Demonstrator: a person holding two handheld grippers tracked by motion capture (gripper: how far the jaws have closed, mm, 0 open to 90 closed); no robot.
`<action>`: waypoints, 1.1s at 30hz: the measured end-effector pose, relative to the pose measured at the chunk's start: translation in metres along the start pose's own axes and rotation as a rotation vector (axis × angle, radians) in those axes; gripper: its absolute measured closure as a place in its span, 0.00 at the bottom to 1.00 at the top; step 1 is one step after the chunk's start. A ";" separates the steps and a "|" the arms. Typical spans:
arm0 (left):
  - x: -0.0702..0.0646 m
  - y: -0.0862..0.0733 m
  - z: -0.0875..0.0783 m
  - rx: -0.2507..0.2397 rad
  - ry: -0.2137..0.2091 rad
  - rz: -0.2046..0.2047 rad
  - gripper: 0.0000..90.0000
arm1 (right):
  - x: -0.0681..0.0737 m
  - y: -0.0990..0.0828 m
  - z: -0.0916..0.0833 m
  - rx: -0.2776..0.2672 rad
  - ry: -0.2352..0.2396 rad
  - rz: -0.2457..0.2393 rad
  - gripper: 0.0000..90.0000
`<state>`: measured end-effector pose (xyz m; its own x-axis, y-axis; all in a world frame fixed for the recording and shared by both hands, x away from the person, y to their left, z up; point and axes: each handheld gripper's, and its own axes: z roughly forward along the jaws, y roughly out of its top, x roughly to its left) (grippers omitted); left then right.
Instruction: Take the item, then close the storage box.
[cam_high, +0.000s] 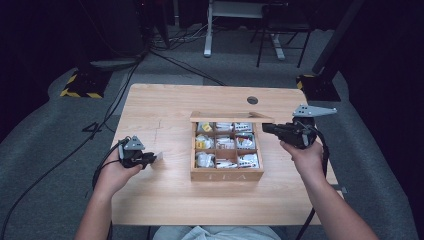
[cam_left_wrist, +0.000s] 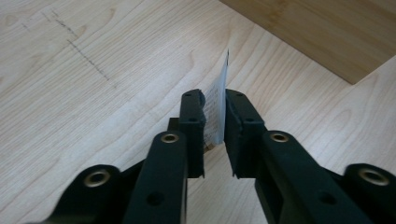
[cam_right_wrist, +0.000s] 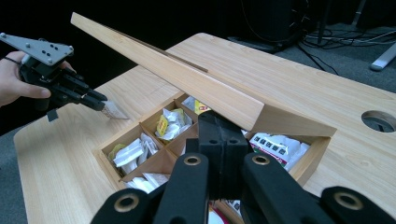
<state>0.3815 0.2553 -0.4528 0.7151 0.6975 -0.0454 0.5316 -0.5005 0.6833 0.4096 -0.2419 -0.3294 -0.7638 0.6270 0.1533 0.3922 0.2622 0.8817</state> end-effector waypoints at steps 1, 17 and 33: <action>-0.001 0.000 0.001 -0.016 -0.027 -0.016 0.77 | 0.000 0.000 0.000 0.000 0.000 0.000 1.00; -0.019 0.009 -0.009 -0.100 -0.096 -0.007 0.59 | 0.000 0.000 0.000 0.000 0.002 0.000 1.00; -0.050 0.007 -0.015 -0.147 -0.147 0.064 0.52 | -0.001 0.000 0.000 0.000 0.006 0.003 1.00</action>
<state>0.3426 0.2241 -0.4349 0.8095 0.5791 -0.0965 0.4187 -0.4542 0.7864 0.4100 -0.2425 -0.3298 -0.7657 0.6234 0.1585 0.3944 0.2604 0.8813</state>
